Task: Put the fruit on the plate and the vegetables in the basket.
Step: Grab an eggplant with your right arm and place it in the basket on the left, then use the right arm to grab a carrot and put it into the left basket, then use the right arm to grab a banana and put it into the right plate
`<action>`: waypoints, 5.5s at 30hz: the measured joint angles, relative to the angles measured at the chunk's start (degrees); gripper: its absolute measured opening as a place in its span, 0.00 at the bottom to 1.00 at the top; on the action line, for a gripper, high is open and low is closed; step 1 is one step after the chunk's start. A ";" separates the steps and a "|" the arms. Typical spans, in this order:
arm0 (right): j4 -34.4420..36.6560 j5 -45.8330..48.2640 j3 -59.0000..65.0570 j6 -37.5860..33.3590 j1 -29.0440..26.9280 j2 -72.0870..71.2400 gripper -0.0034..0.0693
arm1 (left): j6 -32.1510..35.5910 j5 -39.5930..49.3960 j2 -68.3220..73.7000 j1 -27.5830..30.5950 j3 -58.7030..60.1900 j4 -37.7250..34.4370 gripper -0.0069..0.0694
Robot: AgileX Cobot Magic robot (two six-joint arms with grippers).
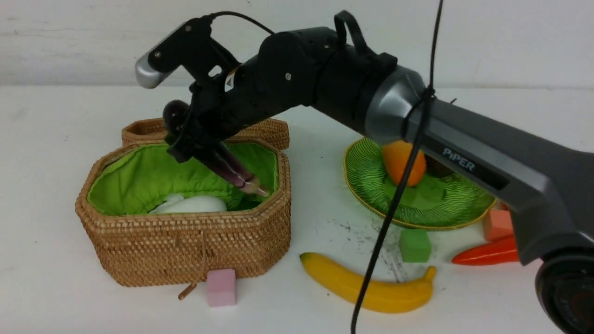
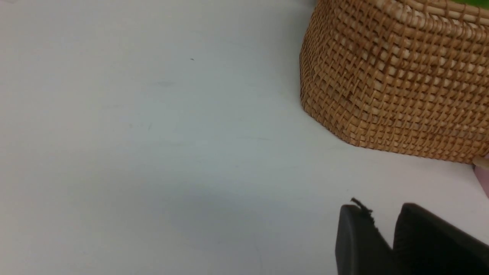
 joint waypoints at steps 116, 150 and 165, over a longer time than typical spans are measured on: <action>8.09 9.85 5.33 -6.62 -2.46 -4.98 0.66 | 0.00 0.00 0.00 0.00 0.00 0.00 0.39; -5.18 9.97 46.14 -6.30 -9.91 -16.00 0.84 | 0.00 0.00 0.00 0.00 0.00 0.00 0.40; 6.64 20.49 31.13 6.23 -11.92 -12.94 0.49 | 0.00 0.00 0.00 0.00 0.00 0.00 0.40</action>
